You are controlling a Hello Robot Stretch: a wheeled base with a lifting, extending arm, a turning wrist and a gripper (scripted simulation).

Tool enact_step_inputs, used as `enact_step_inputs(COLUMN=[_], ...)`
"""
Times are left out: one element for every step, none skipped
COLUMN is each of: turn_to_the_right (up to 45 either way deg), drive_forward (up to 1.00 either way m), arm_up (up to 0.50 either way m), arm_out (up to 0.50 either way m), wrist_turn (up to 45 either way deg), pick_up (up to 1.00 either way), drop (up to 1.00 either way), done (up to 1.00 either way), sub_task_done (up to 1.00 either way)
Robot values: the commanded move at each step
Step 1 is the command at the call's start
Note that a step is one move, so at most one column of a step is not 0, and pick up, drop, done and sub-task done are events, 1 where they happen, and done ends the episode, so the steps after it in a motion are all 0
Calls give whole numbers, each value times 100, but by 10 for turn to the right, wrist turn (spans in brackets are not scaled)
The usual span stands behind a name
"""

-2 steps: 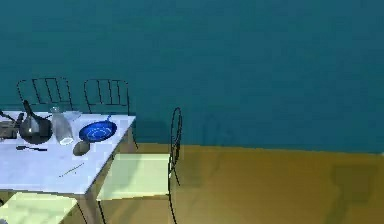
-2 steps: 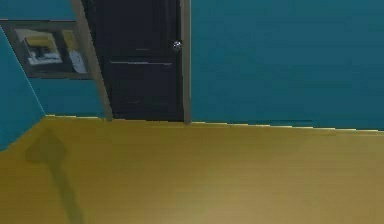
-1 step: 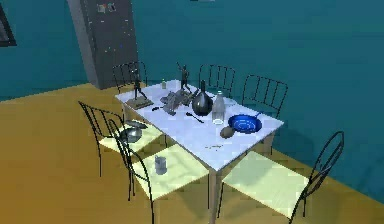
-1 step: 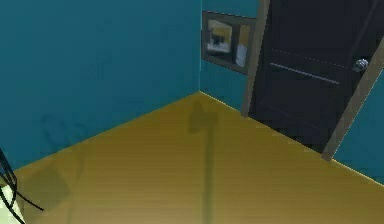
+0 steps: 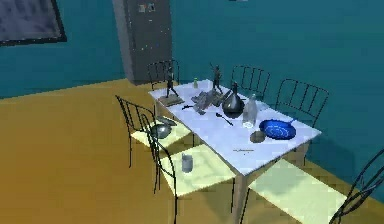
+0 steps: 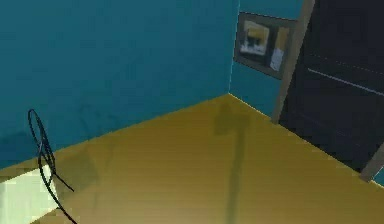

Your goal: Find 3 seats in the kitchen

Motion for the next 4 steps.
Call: enact_step_inputs(turn_to_the_right=[0,450,120,0], drive_forward=[0,0,0,15], arm_up=[0,0,0,0], arm_out=[0,0,0,0], wrist_turn=[0,0,0,0], pick_up=[0,0,0,0], drop=[0,0,0,0], done=[0,0,0,0], sub_task_done=[100,0,0,0])
